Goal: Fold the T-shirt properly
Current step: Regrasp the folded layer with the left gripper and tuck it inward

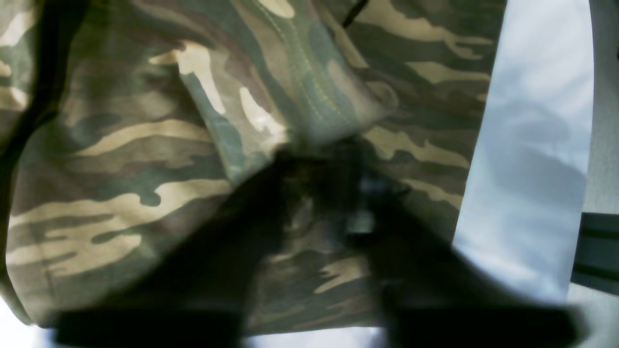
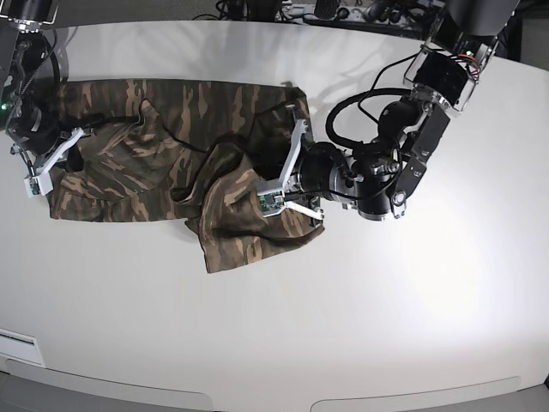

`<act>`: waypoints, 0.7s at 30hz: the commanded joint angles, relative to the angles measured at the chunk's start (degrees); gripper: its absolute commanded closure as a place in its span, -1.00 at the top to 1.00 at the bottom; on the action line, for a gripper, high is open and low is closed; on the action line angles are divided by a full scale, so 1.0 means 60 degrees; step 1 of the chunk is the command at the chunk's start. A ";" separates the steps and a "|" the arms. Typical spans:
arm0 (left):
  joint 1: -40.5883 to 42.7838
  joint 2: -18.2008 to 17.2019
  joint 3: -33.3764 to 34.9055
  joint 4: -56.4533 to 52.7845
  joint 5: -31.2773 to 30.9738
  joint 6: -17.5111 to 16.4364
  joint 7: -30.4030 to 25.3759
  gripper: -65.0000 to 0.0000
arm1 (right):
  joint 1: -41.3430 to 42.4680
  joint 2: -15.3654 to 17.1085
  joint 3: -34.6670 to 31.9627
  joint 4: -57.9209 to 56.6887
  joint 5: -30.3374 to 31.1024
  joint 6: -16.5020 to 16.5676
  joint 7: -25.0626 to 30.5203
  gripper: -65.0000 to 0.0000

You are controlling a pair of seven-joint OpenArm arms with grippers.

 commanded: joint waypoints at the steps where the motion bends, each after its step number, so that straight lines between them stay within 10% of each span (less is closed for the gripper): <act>1: -0.0135 0.0011 -0.0051 0.0153 -0.0219 -0.0079 -0.0222 -1.00 | -0.0160 -0.0022 -0.0095 -0.0077 -0.0142 0.0102 -0.0849 -1.00; 21: 0.0710 0.1705 -0.0051 0.0157 -0.1632 -0.0079 -0.0229 -1.00 | -0.0160 -0.0018 -0.0095 -0.0077 0.0025 0.0109 -0.0892 -1.00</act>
